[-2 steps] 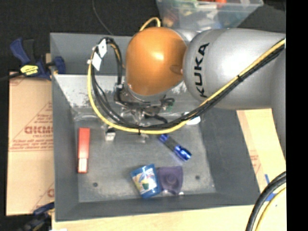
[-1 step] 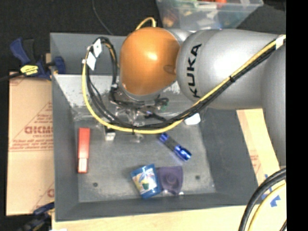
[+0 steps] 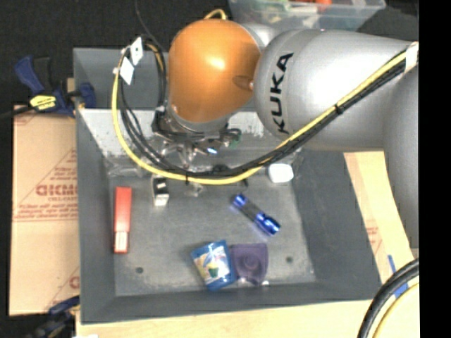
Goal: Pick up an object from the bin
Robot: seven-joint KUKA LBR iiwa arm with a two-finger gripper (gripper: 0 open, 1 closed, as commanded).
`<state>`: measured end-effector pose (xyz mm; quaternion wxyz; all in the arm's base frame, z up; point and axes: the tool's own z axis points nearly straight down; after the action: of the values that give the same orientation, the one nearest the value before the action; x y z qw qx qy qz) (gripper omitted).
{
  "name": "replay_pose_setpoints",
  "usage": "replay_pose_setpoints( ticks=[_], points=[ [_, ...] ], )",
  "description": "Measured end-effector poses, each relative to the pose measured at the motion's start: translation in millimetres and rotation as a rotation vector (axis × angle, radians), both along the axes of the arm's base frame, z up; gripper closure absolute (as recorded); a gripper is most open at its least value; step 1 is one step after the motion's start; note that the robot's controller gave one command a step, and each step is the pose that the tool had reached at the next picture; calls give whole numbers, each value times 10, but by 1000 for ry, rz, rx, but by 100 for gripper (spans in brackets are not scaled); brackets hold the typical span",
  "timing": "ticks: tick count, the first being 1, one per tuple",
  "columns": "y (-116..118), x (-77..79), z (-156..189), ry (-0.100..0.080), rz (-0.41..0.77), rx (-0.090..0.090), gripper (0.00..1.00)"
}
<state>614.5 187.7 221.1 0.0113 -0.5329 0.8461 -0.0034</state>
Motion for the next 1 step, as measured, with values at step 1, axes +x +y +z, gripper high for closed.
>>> replay_pose_setpoints(
  ticks=[1],
  points=[
    [57, 73, -187, 3, 14, 0, 0]
  ],
)
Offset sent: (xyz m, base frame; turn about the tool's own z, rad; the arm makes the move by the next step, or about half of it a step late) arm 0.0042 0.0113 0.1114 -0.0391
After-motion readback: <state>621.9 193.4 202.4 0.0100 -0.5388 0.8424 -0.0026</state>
